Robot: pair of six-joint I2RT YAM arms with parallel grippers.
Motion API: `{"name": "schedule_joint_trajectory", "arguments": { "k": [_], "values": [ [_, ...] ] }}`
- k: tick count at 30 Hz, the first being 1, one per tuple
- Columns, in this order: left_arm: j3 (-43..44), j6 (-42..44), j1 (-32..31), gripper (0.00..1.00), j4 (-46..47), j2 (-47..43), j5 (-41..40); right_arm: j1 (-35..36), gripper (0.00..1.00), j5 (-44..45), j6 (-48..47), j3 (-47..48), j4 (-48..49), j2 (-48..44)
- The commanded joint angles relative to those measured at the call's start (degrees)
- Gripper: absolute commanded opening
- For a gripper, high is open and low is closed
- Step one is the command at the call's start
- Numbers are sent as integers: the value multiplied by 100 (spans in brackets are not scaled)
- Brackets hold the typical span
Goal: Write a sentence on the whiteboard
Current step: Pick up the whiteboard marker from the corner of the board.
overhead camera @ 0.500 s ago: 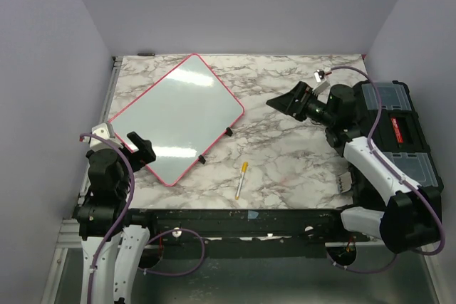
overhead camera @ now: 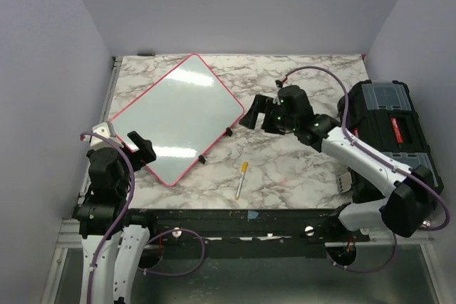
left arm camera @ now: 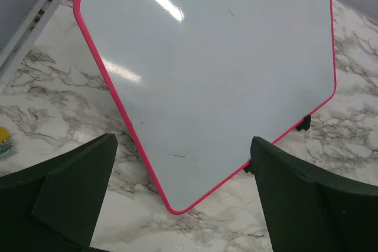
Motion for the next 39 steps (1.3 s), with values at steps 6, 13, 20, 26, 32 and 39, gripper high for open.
{"name": "schedule_joint_trajectory", "arguments": {
  "k": [6,13,20,26,32,39],
  "values": [
    [-28,46,23,98,26,30,221,2008,99,2978,1113,148,-1993,495],
    [-62,98,22,98,87,-93,347,2806,93,2984,1903,-317,-1937,847],
    [-72,134,25,99,123,-110,472,3355,88,2787,2261,-358,-1849,1464],
    [-80,143,24,98,131,-189,504,3565,85,2553,2497,-464,-1756,1910],
    [-98,143,27,98,131,-284,486,3626,81,2319,2619,-814,-1459,1991],
    [-98,152,24,98,140,-253,503,3628,77,2340,2672,-950,-1342,2135]
  ]
}}
